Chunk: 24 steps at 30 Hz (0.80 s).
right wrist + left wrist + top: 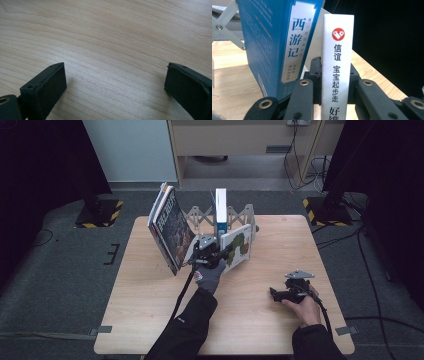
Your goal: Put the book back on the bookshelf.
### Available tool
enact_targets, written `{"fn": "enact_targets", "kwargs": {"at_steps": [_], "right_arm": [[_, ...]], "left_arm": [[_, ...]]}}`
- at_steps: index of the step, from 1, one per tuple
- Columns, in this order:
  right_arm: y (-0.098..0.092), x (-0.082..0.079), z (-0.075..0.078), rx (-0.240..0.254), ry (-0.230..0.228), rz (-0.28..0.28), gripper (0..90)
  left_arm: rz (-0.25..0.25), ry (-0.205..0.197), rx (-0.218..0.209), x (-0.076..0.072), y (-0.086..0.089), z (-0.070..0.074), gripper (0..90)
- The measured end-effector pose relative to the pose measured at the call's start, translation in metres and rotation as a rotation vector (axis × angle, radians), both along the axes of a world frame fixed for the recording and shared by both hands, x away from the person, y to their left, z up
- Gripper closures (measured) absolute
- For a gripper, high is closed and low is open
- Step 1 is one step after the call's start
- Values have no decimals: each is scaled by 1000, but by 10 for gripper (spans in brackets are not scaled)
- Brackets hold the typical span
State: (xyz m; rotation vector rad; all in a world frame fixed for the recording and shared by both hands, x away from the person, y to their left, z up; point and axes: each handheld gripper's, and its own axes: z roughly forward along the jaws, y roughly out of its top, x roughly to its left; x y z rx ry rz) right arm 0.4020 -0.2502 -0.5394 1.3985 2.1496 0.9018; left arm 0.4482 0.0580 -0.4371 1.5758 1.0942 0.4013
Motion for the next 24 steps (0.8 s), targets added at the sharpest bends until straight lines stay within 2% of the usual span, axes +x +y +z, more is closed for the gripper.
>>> {"fn": "enact_targets", "kwargs": {"at_steps": [2, 6, 14, 17, 20, 24], "right_arm": [[0, 0, 0, -2, 1, 1, 40], [0, 0, 0, -1, 2, 1, 39], [0, 0, 0, -1, 3, 1, 38], [1, 0, 0, 0, 4, 1, 38], [1, 0, 0, -1, 4, 1, 38], [1, 0, 0, -1, 4, 1, 38]], "left_arm": [[6, -8, 12, 1, -3, -2, 743], [10, 1, 8, 4, -6, -4, 743], [29, -17, 23, 11, -8, -5, 742], [30, -13, 11, 13, -9, -8, 742], [37, -6, 20, 15, -12, -13, 741], [40, -12, 13, 14, -13, -15, 740]]}}
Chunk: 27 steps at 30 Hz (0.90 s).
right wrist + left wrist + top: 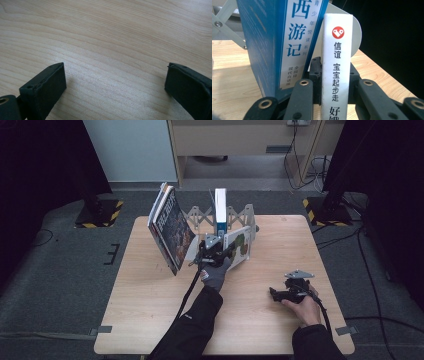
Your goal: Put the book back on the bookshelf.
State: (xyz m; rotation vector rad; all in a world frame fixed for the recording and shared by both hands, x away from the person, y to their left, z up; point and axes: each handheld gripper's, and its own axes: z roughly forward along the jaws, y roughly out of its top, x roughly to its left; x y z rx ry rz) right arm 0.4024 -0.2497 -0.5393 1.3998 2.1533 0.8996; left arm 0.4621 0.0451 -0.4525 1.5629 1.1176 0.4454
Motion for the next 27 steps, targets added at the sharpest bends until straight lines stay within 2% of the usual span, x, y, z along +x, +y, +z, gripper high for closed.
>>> {"fn": "enact_targets", "kwargs": {"at_steps": [6, 11, 17, 23, 27], "right_arm": [[0, 0, 0, 0, 0, 0, 38], [0, 0, 0, 0, 1, 0, 38], [0, 0, 0, -1, -1, -1, 38], [1, 0, 0, -1, -1, -1, 38], [1, 0, 0, -1, -2, 1, 38]], "left_arm": [[-3, -10, 4, -9, -2, -5, 733], [-29, 13, 25, -25, 1, -15, 724], [-39, 54, 50, -41, 7, -29, 725], [-35, 90, 49, -49, 12, -43, 730], [-16, 86, 41, -50, 12, -45, 737]]}}
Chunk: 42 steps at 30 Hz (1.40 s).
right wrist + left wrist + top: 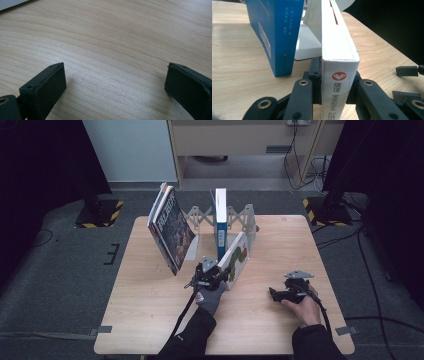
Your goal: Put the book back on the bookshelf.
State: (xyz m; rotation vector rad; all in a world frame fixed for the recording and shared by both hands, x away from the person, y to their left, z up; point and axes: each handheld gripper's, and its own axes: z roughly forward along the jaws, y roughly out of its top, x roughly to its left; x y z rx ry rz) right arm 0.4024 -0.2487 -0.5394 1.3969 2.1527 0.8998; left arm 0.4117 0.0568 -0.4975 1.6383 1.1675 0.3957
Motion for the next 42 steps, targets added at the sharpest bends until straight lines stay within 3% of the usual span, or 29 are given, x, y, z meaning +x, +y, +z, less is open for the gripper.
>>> {"fn": "enact_targets", "kwargs": {"at_steps": [12, 16, 20, 25, 32, 36, 39, 42], "right_arm": [[1, 0, 0, 4, 3, 2, 37], [1, 1, 0, 1, 2, 7, 37], [2, 1, 0, 0, 3, 9, 38], [2, 1, 0, 0, 3, 9, 38], [2, 1, 0, 1, 3, 9, 37], [2, 1, 0, 1, 3, 9, 37], [2, 1, 0, 0, 3, 9, 38], [2, 1, 0, 1, 3, 9, 38]], "left_arm": [[40, -21, 20, 13, -12, 4, 738], [10, -45, 38, 19, -14, 9, 734], [-9, -36, 27, 22, -12, 8, 725], [-90, -29, 33, 20, -11, -1, 674], [-225, -38, 48, 9, 1, 0, 584], [-242, -25, 37, 1, 10, -3, 624], [-242, -20, 44, 0, 11, -5, 690], [-238, -13, 36, 2, 11, -5, 695]]}}
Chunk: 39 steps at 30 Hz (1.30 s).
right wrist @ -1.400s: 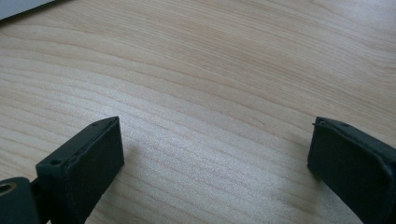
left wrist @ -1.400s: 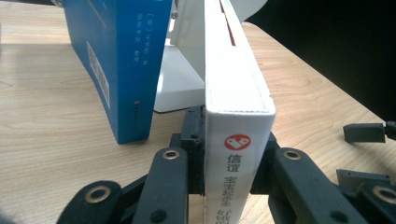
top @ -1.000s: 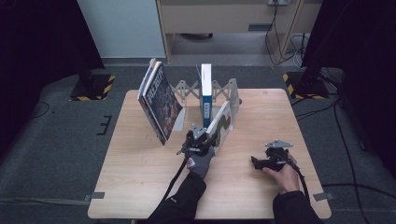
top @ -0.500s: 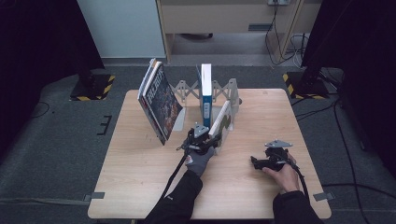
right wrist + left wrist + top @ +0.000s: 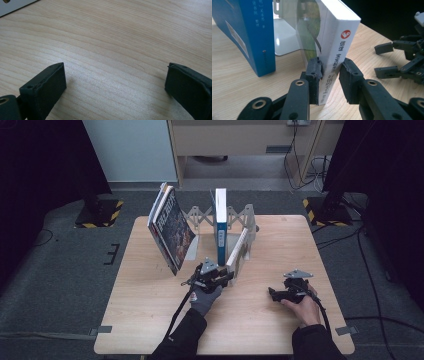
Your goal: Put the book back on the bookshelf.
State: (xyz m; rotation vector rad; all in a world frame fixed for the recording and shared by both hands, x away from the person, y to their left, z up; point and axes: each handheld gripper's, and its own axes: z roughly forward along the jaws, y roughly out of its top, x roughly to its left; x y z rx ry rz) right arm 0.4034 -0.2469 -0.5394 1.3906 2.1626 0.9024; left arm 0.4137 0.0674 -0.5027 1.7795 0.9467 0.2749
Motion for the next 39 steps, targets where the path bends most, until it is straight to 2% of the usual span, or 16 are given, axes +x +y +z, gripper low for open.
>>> {"fn": "enact_targets", "kwargs": {"at_steps": [5, 6, 10, 13, 18, 22, 31, 34, 39], "right_arm": [[0, 0, 0, 0, 0, 0, 38], [0, 0, 0, 0, 0, 0, 38], [0, 0, 0, 0, 0, 0, 37], [0, 0, 0, 0, 0, 0, 37], [0, 0, 0, 0, 0, 1, 37], [0, 0, 0, 1, 0, 2, 37], [1, 1, 0, 3, -1, 2, 37], [1, 1, 0, 2, -1, 2, 37], [1, 1, 0, 2, -1, 3, 37]], "left_arm": [[53, 0, -16, 4, -5, 3, 706], [60, -5, -3, 5, -6, 4, 707], [60, -19, 15, 14, -14, 9, 705], [64, -5, 3, 22, -20, 12, 702], [54, 12, 22, 32, -28, 11, 691], [45, 29, 9, 38, -34, 6, 678], [38, 30, 23, 49, -42, 8, 665], [9, 20, 37, 52, -44, 8, 652], [-32, 34, 2, 54, -44, 6, 630]]}}
